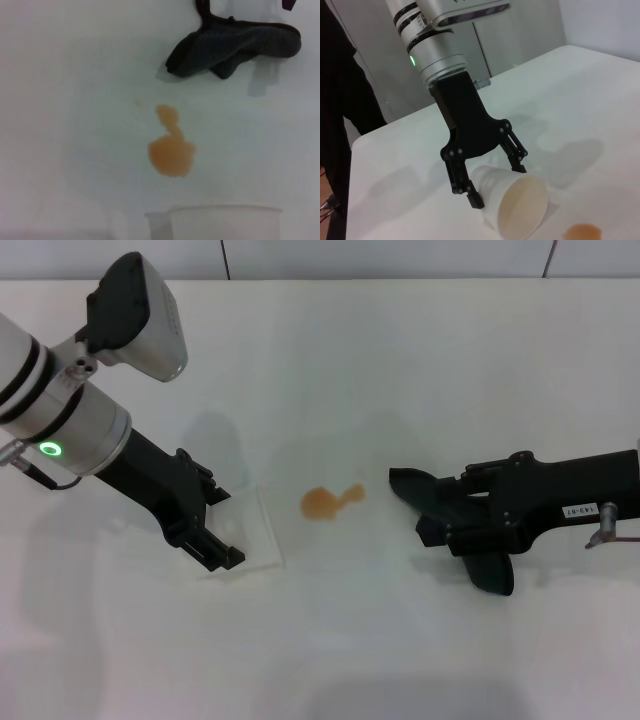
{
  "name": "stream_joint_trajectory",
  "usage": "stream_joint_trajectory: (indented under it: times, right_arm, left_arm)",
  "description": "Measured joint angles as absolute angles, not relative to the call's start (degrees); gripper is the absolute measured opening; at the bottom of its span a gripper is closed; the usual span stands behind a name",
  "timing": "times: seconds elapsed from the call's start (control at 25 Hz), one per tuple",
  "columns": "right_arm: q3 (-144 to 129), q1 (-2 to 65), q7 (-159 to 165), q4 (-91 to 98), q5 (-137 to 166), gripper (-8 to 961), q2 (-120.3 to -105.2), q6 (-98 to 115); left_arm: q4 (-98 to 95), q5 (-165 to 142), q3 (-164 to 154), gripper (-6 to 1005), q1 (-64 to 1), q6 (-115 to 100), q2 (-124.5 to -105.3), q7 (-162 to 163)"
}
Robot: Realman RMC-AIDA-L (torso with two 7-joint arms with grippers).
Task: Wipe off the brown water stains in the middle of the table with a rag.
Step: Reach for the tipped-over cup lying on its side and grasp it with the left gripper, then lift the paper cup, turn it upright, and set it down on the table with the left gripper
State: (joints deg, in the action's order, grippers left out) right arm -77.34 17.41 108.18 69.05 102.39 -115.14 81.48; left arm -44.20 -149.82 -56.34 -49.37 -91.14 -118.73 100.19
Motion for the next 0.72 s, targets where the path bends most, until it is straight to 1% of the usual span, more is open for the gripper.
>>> stream_joint_trajectory:
  times: [0.72]
  right_arm:
    - [-77.3, 17.3, 108.4, 69.9, 102.4, 643, -115.13, 81.8]
  left_arm:
    - [-44.8, -150.1, -56.3, 750, -49.4, -90.9, -118.66, 100.6]
